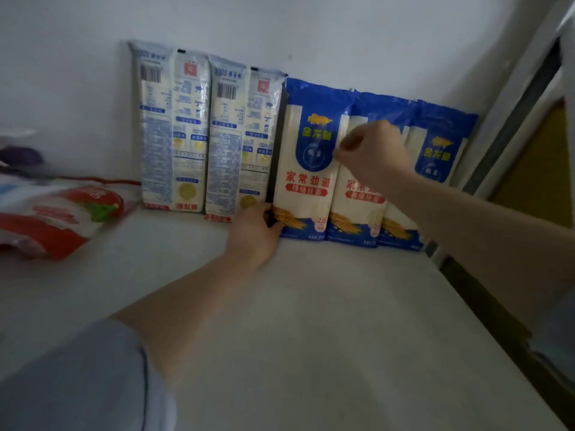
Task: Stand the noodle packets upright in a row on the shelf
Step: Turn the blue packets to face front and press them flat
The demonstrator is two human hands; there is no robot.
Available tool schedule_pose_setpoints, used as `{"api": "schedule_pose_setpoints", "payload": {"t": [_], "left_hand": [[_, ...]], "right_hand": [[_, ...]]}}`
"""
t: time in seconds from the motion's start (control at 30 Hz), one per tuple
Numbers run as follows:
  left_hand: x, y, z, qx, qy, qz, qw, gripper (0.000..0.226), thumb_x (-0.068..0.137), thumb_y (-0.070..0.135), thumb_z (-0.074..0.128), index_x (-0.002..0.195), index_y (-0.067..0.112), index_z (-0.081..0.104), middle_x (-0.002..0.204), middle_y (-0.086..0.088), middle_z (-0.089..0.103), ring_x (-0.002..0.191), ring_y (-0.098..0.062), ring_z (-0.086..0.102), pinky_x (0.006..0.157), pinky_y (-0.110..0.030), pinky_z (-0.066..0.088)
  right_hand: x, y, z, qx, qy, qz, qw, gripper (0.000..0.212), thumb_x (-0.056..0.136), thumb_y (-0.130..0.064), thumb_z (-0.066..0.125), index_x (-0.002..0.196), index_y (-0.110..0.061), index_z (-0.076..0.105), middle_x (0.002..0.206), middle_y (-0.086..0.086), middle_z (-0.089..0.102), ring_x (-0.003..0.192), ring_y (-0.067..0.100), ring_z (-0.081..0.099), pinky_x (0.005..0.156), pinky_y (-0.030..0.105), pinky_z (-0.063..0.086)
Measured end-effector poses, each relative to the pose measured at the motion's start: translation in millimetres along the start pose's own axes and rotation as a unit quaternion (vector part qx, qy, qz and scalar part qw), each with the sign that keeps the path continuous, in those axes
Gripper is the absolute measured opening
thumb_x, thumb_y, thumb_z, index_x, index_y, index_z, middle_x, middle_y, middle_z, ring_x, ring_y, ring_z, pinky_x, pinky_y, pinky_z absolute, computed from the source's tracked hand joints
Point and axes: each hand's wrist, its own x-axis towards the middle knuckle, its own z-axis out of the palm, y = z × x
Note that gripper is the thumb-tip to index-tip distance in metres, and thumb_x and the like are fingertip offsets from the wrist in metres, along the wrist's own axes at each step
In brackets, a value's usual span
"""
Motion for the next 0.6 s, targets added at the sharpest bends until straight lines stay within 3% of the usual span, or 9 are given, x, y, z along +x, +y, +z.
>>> {"api": "schedule_pose_setpoints", "payload": {"t": [0.1,0.23,0.33,0.47,0.6], "left_hand": [[2,-2,1,-0.002,-0.008,0.007,1.0,0.024,0.088,0.017,0.061,0.11,0.011,0.065,0.107,-0.005,0.069,0.097,-0.019,0.063,0.086,-0.029,0.051],[3,-4,2,-0.011,0.0,0.002,1.0,0.029,0.085,0.017,0.064,0.114,0.012,0.064,0.108,-0.005,0.069,0.098,-0.019,0.064,0.089,-0.034,0.052],[3,-3,2,-0.015,0.002,0.004,1.0,0.025,0.085,0.015,0.064,0.11,0.011,0.066,0.105,-0.005,0.069,0.096,-0.018,0.064,0.087,-0.032,0.052],[2,-2,1,-0.026,-0.001,0.003,1.0,0.02,0.085,0.014,0.064,0.105,0.012,0.067,0.102,-0.004,0.069,0.093,-0.017,0.064,0.085,-0.032,0.052],[2,-2,1,-0.026,-0.003,-0.003,1.0,0.024,0.086,0.016,0.064,0.11,0.013,0.065,0.104,-0.003,0.069,0.095,-0.017,0.064,0.086,-0.03,0.052]], "right_hand": [[44,-29,-34,-0.044,0.076,-0.096,0.991,0.026,0.085,-0.017,0.061,0.11,-0.013,0.066,0.105,0.005,0.066,0.079,0.015,0.057,0.066,0.024,0.046],[88,-45,-42,-0.147,-0.015,-0.108,0.983,0.031,0.083,-0.016,0.059,0.114,-0.012,0.063,0.115,0.01,0.063,0.087,0.021,0.057,0.071,0.026,0.044],[102,-49,-35,-0.2,-0.058,-0.11,0.972,0.028,0.084,-0.013,0.055,0.109,-0.005,0.065,0.107,0.018,0.065,0.08,0.026,0.058,0.069,0.031,0.048],[103,-53,-29,-0.265,-0.095,-0.113,0.953,0.025,0.085,-0.011,0.055,0.104,0.004,0.062,0.084,0.017,0.055,0.073,0.027,0.051,0.06,0.027,0.041],[97,-51,-26,-0.3,-0.052,-0.135,0.943,0.021,0.087,-0.013,0.056,0.099,0.003,0.061,0.078,0.014,0.05,0.074,0.03,0.049,0.059,0.03,0.04]]}}
